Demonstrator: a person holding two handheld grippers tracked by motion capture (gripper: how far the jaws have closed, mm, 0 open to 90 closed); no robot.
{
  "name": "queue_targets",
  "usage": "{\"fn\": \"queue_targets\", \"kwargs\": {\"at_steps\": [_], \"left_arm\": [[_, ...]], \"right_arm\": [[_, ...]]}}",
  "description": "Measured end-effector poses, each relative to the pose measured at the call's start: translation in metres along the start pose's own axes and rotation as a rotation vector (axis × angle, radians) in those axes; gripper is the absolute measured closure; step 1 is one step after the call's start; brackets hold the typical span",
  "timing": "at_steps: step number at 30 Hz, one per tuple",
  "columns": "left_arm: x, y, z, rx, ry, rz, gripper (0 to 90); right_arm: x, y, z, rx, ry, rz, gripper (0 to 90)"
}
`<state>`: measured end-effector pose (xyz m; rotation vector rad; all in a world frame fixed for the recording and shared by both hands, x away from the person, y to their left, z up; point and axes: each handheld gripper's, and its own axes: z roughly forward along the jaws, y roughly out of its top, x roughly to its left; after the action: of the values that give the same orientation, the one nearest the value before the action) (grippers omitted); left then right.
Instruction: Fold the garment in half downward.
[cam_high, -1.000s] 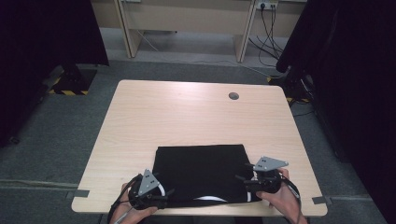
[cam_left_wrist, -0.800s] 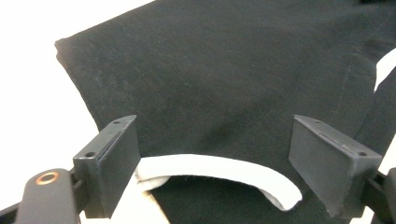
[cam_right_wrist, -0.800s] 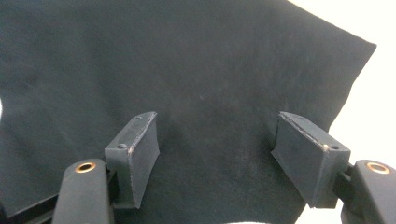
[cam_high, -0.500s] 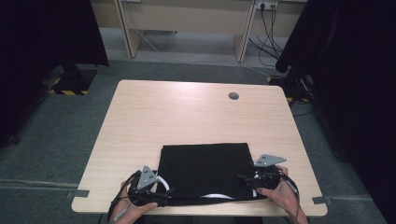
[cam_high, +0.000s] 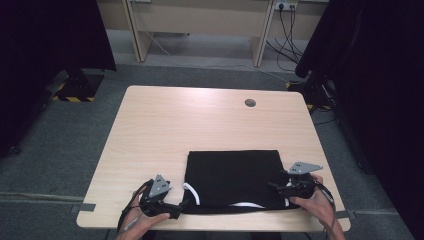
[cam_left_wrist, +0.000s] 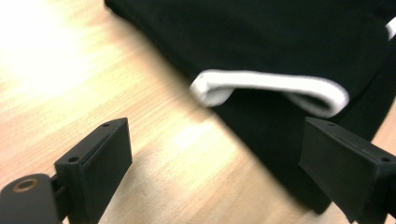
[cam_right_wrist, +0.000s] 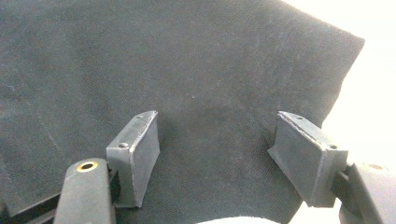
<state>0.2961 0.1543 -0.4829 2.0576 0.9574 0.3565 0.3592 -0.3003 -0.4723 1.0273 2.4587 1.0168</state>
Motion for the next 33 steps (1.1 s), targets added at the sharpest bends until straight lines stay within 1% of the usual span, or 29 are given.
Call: {"fn": "queue_targets", "kwargs": {"at_steps": [3, 6, 9, 10, 12, 15, 18, 20, 21, 22, 24, 27, 29, 31, 33], "left_arm": [[0.002, 0.002, 0.001, 0.002, 0.013, 0.009, 8.4], [0.003, 0.003, 0.005, 0.027, 0.013, 0.014, 7.8], [0.004, 0.005, 0.008, 0.038, 0.013, 0.026, 7.6], [0.004, 0.006, 0.008, 0.043, 0.013, 0.028, 7.6], [0.004, 0.007, 0.010, 0.057, 0.024, 0.029, 3.1], [0.004, 0.007, 0.012, 0.070, 0.031, 0.031, 3.0], [0.002, 0.007, 0.013, 0.085, 0.034, 0.056, 0.9], [0.002, 0.007, 0.013, 0.087, 0.029, 0.055, 0.0], [0.002, 0.007, 0.013, 0.087, 0.028, 0.054, 0.0], [0.002, 0.007, 0.013, 0.087, 0.028, 0.055, 0.0], [0.002, 0.007, 0.013, 0.088, 0.027, 0.056, 0.0], [0.002, 0.007, 0.013, 0.087, 0.020, 0.056, 0.0], [0.003, 0.007, 0.013, 0.082, 0.012, 0.047, 0.0], [0.004, 0.007, 0.012, 0.077, 0.006, 0.036, 0.0], [0.006, 0.007, 0.011, 0.068, 0.014, 0.012, 0.0]], "right_arm": [[-0.006, -0.002, -0.002, -0.001, -0.001, 0.000, 32.3], [-0.012, -0.003, -0.004, -0.003, -0.010, 0.010, 32.1], [-0.014, -0.004, -0.008, -0.001, -0.029, 0.030, 30.0], [-0.014, -0.004, -0.010, -0.015, -0.036, 0.047, 29.4], [-0.012, -0.002, -0.015, -0.039, -0.030, 0.060, 29.1], [-0.003, 0.001, -0.020, -0.056, -0.028, 0.056, 27.8], [0.007, 0.004, -0.022, -0.060, -0.026, 0.057, 26.6], [0.014, 0.004, -0.022, -0.045, -0.030, 0.060, 26.5], [0.017, 0.003, -0.020, -0.034, -0.034, 0.053, 26.5], [0.019, 0.002, -0.018, -0.022, -0.038, 0.042, 26.5], [0.020, 0.000, -0.015, 0.003, -0.051, 0.038, 27.0], [0.015, -0.008, -0.012, 0.029, -0.060, 0.043, 28.0], [0.011, -0.011, -0.013, 0.009, -0.058, 0.056, 29.8], [0.008, -0.012, -0.015, 0.016, -0.079, 0.060, 29.9], [0.007, -0.014, -0.016, 0.014, -0.093, 0.073, 29.9]]}}
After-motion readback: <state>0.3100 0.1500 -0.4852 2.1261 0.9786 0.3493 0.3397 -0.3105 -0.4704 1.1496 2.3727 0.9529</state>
